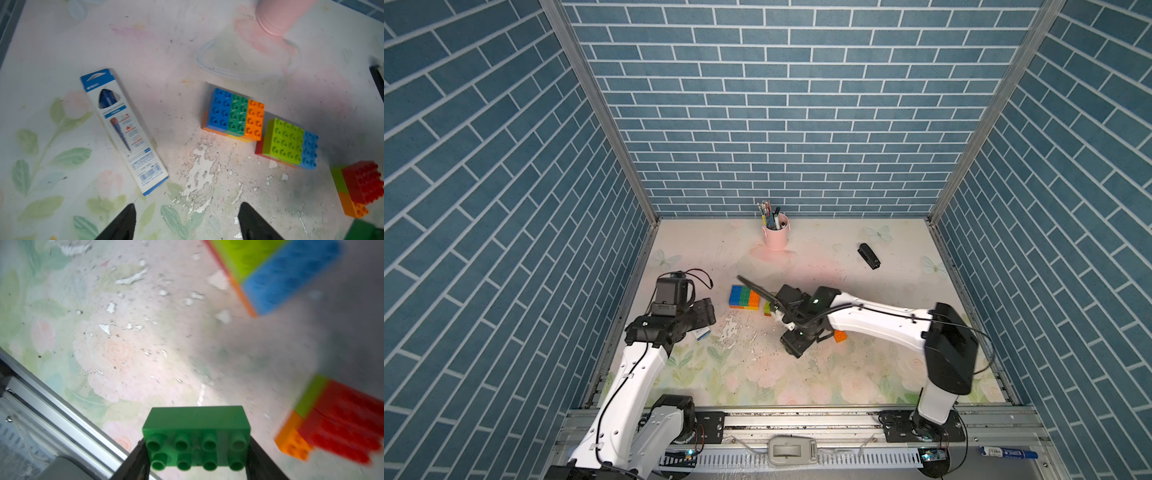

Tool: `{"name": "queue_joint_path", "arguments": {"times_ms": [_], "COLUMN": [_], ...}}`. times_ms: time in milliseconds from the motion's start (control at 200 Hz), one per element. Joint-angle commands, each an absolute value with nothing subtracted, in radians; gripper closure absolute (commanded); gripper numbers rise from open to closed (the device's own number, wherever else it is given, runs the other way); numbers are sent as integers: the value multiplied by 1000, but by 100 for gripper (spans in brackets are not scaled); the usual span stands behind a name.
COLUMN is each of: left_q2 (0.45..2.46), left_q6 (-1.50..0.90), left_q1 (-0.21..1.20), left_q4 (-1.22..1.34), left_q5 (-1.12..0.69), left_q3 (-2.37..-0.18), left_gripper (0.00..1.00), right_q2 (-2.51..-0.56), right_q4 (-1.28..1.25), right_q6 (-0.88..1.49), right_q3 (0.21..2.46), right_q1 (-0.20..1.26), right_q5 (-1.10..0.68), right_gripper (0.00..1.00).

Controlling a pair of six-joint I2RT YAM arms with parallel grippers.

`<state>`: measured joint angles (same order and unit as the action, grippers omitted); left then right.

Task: Assemble a rectangle with lego
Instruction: Pick up the lego brick from the center of the board, then assemble the lego brick with the lego brick.

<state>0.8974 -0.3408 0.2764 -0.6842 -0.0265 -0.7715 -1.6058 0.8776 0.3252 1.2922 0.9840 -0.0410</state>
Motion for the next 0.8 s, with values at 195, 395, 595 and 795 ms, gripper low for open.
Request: {"name": "queue_joint_path", "arguments": {"times_ms": [195,395,595,795], "left_q2": [1188,1426,1452,1419], "left_q6": [-332,-324,-327,-331], "left_q1": [923,1034,1013,969], "left_q4": [-246,-130,-112,-123], "left_q5": [220,169,180,152], "left_q3": [-758,-832,-792,-756], "left_gripper": [20,20,15,12], "right_q2": [-1403,-1502,-1577,-1614], "right_q4": [1076,968,899,872], "right_q6": [357,315,290,270], "right_q3": [1109,1098,1100,1099], "right_q1": [721,691,693,693], "right_q5": [3,-20,-37,-26], "right_gripper": [54,58,60,60]}}
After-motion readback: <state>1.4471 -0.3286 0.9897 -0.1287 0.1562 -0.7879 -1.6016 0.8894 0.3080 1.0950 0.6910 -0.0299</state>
